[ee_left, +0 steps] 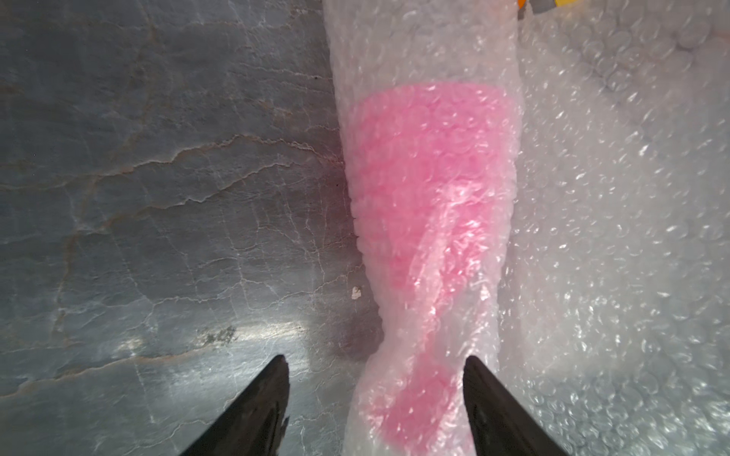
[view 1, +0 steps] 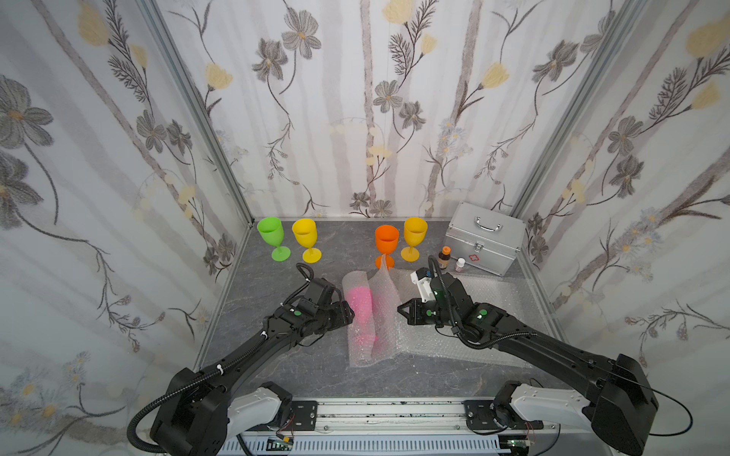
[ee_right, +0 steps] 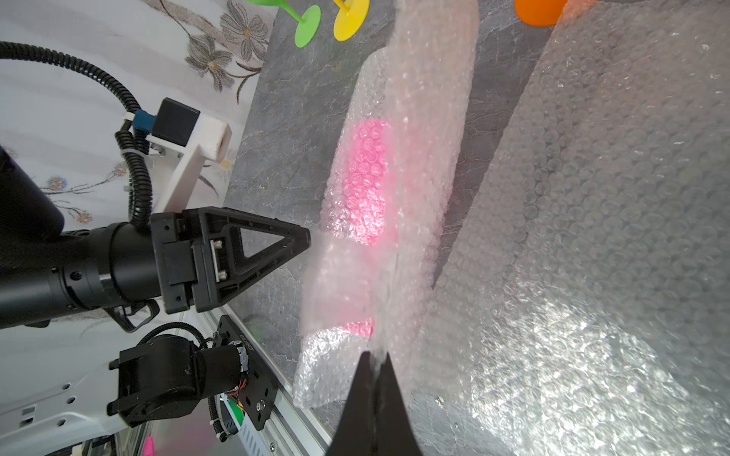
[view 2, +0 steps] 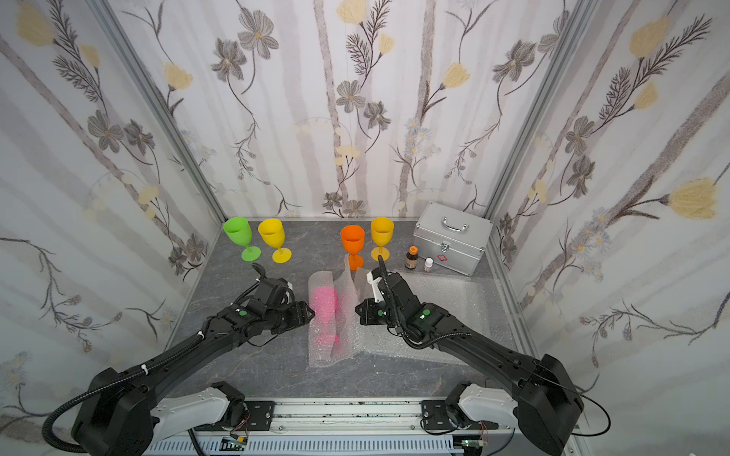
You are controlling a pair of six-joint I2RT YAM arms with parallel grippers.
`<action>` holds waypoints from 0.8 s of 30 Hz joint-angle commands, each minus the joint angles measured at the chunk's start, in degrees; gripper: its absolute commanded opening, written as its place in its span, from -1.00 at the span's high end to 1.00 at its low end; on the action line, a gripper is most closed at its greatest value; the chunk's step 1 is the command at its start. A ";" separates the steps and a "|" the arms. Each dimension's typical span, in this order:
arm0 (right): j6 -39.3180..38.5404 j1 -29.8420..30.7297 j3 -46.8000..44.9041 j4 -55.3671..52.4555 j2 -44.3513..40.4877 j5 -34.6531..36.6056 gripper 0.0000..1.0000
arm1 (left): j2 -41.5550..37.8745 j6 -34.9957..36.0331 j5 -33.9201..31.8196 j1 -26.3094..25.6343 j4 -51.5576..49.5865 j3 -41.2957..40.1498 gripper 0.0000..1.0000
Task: Unpack wine glasses from bubble wrap
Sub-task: Unwrap the bubble wrap at the center of the board.
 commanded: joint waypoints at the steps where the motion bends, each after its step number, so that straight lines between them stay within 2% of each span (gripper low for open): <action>1: 0.67 -0.21 -0.40 -1.93 -2.06 1.46 1.00 | 0.05 -0.86 -0.74 0.03 -3.32 1.88 -0.43; 8: 0.90 -0.65 -2.29 -3.64 -5.30 1.95 1.00 | 0.45 -1.46 0.16 0.03 -5.20 4.37 -0.43; 13: 1.02 -0.66 -4.56 -2.70 -4.18 1.55 1.00 | 1.19 -3.66 2.94 -0.51 -3.98 5.07 -0.39; 24: 1.02 -0.70 -6.50 -0.42 -1.50 1.34 1.00 | 5.45 -6.22 2.95 -4.22 -2.43 4.60 -0.29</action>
